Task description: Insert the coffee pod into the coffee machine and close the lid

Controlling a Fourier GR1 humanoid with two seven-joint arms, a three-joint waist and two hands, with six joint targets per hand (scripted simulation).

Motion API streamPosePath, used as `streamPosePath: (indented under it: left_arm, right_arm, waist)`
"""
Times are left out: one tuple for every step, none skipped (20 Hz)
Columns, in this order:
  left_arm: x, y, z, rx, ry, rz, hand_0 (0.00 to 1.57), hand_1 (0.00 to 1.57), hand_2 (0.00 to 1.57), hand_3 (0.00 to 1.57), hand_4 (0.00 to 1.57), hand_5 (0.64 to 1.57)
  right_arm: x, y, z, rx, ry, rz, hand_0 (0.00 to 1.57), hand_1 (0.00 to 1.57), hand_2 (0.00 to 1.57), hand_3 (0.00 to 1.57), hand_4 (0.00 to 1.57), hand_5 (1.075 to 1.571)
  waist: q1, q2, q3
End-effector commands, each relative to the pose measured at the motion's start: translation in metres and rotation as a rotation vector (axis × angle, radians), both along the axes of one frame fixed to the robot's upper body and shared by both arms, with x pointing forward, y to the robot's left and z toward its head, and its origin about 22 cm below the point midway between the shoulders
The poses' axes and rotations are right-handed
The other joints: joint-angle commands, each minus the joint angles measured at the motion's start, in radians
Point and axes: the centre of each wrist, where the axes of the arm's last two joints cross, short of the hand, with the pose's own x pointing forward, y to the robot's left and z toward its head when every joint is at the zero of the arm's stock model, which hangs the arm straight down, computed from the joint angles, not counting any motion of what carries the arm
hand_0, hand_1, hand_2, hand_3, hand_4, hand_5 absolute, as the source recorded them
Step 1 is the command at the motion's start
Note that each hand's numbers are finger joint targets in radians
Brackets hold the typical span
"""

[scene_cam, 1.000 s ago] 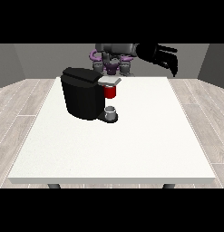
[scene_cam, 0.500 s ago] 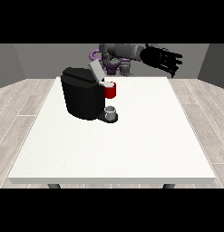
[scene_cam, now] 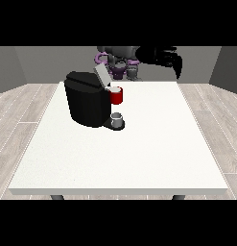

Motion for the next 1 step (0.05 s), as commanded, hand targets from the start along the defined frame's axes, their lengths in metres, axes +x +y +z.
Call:
streamPosePath:
  left_arm:
    - [-0.0114,0.0281,-0.0401,-0.007,0.097,0.084,0.00,0.00,0.00,0.00,0.27,1.571]
  right_arm:
    - [-0.0171,0.0099,-0.0435,0.023,0.071,0.109,0.00,0.00,0.00,0.00,0.26,1.571]
  waist:
    - [-0.081,-0.101,-0.0004]
